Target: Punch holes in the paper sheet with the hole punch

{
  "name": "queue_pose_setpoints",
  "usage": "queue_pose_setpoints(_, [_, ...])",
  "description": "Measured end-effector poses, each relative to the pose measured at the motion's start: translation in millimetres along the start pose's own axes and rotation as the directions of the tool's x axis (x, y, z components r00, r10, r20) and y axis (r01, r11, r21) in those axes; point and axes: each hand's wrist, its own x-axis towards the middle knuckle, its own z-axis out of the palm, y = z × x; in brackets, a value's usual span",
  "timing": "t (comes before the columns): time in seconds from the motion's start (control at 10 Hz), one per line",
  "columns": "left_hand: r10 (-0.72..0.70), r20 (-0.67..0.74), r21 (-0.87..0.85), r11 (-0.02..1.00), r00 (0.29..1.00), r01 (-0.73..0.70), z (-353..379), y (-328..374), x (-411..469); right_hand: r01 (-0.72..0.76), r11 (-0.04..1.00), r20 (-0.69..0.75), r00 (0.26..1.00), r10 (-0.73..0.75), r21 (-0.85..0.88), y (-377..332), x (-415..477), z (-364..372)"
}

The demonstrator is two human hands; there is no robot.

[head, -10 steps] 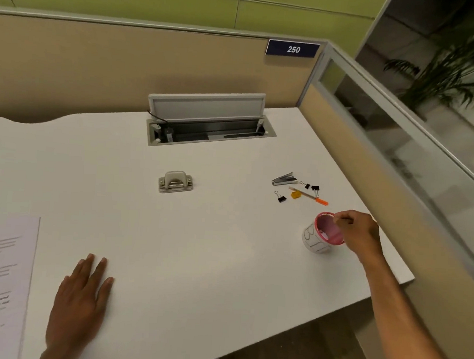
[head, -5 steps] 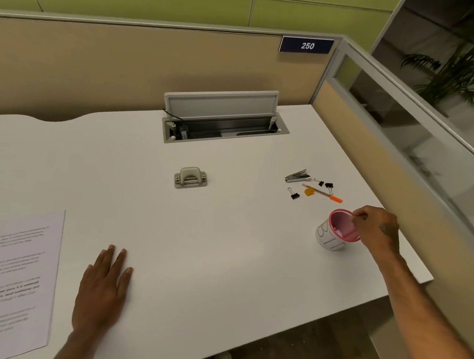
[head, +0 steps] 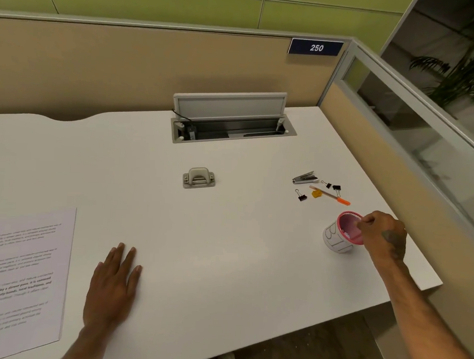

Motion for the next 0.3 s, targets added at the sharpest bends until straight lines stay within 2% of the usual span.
queue_pose_setpoints(0.2, [-0.003, 0.014, 0.013, 1.000, 1.000, 0.003, -6, 0, -1, 0.073, 0.997, -0.043, 0.996, -0.072, 0.006, -10, -19, 3])
queue_pose_setpoints(0.3, [0.000, 0.021, 0.003, 1.000, 1.000, 0.000, -3, 6, 0, 0.008, 0.996, -0.075, 0.997, -0.001, 0.089, -20, -37, 2])
